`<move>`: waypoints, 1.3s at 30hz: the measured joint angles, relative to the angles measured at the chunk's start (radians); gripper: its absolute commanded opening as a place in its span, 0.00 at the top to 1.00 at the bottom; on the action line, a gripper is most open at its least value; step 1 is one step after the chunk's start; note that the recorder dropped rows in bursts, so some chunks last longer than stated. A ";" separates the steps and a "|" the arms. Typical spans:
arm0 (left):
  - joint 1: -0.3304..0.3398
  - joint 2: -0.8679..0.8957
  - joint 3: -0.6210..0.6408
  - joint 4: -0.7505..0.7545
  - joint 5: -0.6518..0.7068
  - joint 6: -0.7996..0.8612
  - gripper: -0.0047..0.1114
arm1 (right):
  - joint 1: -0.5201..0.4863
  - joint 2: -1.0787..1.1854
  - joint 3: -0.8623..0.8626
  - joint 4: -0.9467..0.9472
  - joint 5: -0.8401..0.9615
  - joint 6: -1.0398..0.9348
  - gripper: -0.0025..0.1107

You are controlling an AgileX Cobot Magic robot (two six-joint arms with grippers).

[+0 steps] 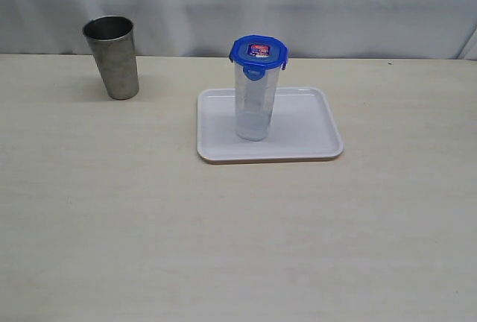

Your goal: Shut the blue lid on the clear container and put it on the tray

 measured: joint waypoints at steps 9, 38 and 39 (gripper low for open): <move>0.000 0.000 0.000 0.000 0.002 0.000 0.96 | 0.000 -0.005 0.001 0.087 0.257 -0.192 0.94; 0.000 0.000 0.000 0.000 0.004 0.000 0.96 | 0.000 -0.005 0.005 0.187 0.912 -0.392 0.94; 0.000 0.000 0.000 0.000 0.004 0.000 0.96 | 0.000 -0.005 0.005 0.187 0.914 -0.389 0.94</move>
